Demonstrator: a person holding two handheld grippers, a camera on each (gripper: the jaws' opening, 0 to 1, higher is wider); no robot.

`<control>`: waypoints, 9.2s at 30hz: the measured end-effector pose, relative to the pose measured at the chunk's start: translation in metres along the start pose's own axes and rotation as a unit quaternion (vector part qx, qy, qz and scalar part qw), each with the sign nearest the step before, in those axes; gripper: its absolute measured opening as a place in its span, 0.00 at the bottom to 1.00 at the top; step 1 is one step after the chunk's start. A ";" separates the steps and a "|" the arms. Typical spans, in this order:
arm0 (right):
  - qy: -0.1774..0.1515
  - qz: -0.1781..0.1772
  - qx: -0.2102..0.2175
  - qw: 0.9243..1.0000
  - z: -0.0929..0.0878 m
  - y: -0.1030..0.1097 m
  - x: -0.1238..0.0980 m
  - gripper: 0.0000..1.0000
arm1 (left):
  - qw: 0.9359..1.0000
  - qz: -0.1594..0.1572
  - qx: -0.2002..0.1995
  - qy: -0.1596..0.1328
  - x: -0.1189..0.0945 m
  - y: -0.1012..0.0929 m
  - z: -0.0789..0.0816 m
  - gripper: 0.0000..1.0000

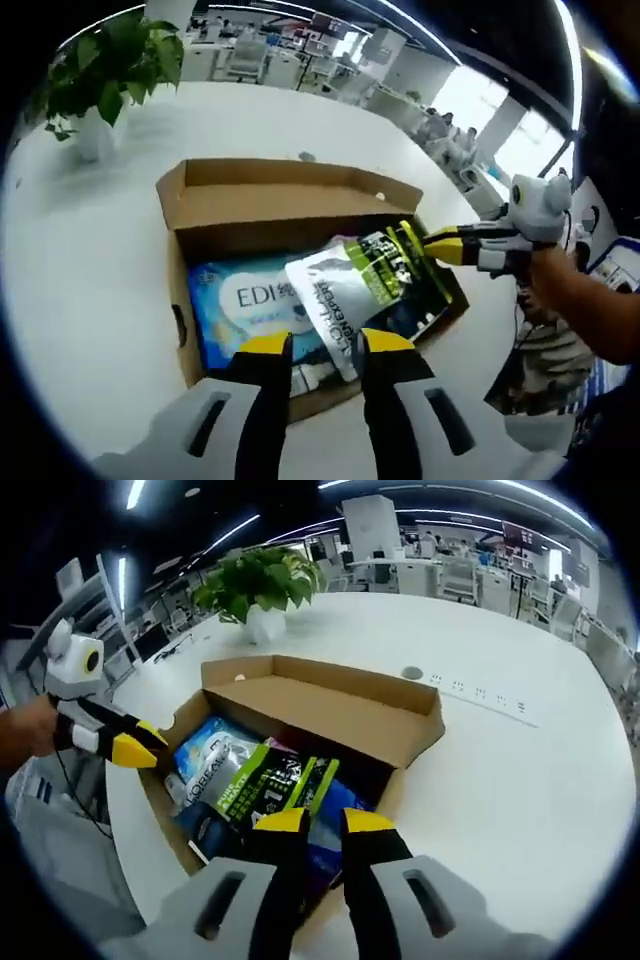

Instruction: Operate the shoe box by opening the lid, removing the specified soft item, and placing it in the target area until the item is outside and the box remains undamaged.

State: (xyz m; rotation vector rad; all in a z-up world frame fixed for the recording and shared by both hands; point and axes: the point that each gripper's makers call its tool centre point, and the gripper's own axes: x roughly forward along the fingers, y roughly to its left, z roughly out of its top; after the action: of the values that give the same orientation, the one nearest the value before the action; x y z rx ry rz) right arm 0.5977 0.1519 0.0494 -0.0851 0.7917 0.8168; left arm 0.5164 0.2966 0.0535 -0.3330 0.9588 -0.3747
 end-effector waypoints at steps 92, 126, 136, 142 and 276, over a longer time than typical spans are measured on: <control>-0.050 -0.029 0.038 0.998 0.030 -0.037 -0.104 0.00 | 0.993 -0.113 -0.020 0.012 0.013 -0.134 0.031 0.00; -0.054 -0.078 0.076 0.993 -0.015 -0.120 -0.153 0.00 | 0.990 -0.129 0.026 0.049 0.081 -0.212 0.025 0.00; -0.047 -0.085 0.083 0.992 -0.028 -0.142 -0.152 0.00 | 0.990 -0.124 0.039 0.064 0.104 -0.219 0.023 0.00; -0.042 -0.087 0.086 0.992 -0.035 -0.150 -0.148 0.00 | 0.990 -0.116 0.046 0.073 0.117 -0.219 0.020 0.00; -0.020 -0.112 0.045 0.993 -0.062 -0.151 -0.127 0.13 | 0.991 -0.022 0.116 0.062 0.093 -0.180 0.029 0.18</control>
State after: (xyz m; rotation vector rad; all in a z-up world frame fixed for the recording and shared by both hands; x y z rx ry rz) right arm 0.6103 -0.0545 0.0559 -0.0748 0.7651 0.5686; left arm 0.5601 0.0986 0.0791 -0.1200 1.0189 -0.5478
